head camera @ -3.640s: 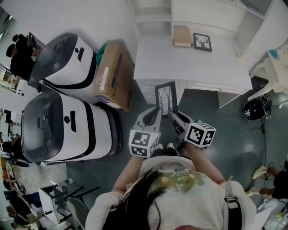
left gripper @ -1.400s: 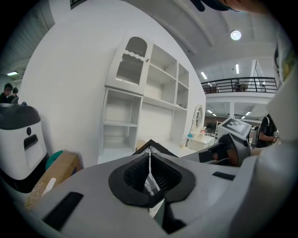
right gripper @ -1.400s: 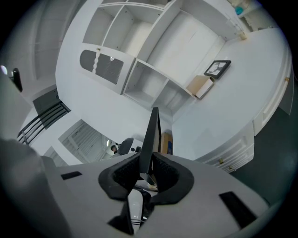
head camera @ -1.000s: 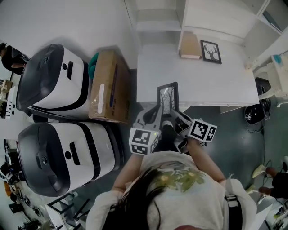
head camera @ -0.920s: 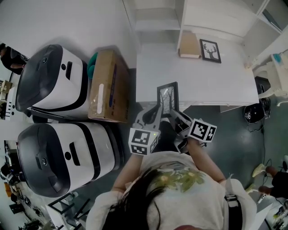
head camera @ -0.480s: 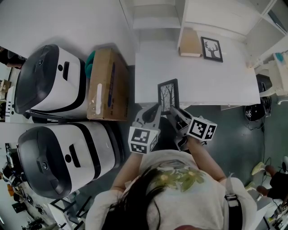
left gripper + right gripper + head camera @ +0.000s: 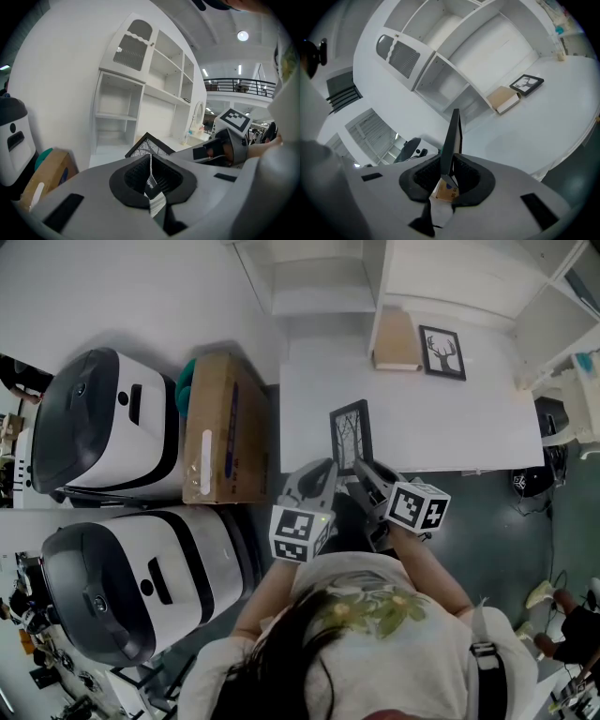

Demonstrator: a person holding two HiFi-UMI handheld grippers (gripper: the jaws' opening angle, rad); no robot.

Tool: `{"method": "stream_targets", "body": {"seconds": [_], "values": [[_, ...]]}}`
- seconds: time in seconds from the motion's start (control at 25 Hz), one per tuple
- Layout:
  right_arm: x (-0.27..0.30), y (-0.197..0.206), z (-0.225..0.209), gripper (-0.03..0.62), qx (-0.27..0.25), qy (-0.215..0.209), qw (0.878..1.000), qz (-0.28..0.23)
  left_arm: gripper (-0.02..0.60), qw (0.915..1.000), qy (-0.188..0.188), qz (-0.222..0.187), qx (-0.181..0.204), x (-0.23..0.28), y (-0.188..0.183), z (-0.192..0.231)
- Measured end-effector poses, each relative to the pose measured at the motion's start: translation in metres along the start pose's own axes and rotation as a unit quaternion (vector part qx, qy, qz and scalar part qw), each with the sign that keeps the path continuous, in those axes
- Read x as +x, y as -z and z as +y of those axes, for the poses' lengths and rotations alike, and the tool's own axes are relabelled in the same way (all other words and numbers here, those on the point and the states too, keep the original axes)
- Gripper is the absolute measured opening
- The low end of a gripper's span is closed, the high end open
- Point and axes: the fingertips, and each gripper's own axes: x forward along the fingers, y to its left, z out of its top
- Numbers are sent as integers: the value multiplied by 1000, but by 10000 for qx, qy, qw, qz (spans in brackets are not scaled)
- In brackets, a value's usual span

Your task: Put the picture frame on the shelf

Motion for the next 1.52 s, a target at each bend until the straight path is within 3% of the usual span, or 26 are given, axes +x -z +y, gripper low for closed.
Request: {"method": "stream_targets", "body": {"seconds": [0.6,1.52], "values": [[43,-43,-16,87,-749,440,9962,4,38,10000,-42,-22,10,38,-21,37],[108,-87,-36,87,-1279,625,9896,221,38,9999,-137,83,19,87,-45,82]]}}
